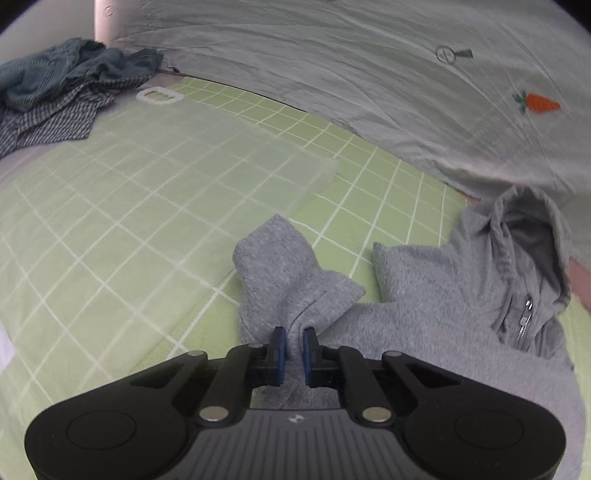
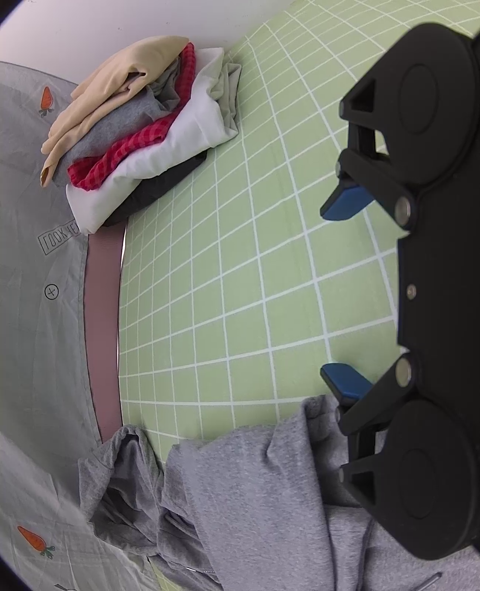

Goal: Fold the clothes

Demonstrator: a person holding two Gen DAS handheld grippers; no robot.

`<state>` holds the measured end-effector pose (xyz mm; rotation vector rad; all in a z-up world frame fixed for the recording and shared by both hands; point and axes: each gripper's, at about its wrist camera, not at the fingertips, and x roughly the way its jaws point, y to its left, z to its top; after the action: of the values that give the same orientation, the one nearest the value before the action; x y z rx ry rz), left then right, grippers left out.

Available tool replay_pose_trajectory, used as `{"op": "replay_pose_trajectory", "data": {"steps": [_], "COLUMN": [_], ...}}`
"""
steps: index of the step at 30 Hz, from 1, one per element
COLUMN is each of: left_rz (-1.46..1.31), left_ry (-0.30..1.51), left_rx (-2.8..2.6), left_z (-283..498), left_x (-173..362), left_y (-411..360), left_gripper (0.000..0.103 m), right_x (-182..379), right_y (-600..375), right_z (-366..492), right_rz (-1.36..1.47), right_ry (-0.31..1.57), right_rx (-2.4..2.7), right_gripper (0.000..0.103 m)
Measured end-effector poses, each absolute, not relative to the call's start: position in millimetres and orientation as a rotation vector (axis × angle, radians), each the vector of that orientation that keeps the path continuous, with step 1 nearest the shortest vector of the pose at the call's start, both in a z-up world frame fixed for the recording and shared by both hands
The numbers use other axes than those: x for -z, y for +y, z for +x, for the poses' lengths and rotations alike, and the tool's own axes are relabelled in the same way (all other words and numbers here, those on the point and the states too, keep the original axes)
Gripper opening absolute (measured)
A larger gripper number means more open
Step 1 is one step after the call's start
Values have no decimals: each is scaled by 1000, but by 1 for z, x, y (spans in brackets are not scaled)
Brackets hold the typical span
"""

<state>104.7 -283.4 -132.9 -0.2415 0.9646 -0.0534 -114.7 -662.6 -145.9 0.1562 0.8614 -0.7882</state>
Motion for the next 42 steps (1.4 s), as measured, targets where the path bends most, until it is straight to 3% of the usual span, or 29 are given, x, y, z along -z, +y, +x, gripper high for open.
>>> {"op": "replay_pose_trajectory", "data": {"steps": [5, 11, 15, 17, 20, 27, 34, 42], "left_rz": [-308, -311, -181, -181, -147, -91, -53, -11], "left_ry": [908, 923, 1040, 1063, 1000, 937, 993, 1060], "left_rx": [123, 403, 474, 471, 435, 284, 180, 149], "left_z": [99, 86, 69, 65, 64, 73, 81, 84], "left_x": [104, 83, 102, 105, 94, 75, 96, 122], "left_y": [-294, -360, -405, -407, -398, -359, -337, -332], "left_gripper": [10, 12, 30, 53, 76, 80, 80, 80], "right_x": [146, 145, 142, 136, 122, 103, 114, 129], "right_y": [-666, -671, -674, -677, -679, -655, -592, -542], "right_z": [-118, -123, -127, -129, -125, -69, -3, 20], "right_rz": [172, 193, 188, 194, 171, 184, 207, 275], "right_ry": [852, 837, 828, 808, 759, 705, 739, 785], "right_rx": [800, 823, 854, 871, 874, 679, 433, 222], "right_gripper": [85, 85, 85, 85, 85, 85, 83, 69]}}
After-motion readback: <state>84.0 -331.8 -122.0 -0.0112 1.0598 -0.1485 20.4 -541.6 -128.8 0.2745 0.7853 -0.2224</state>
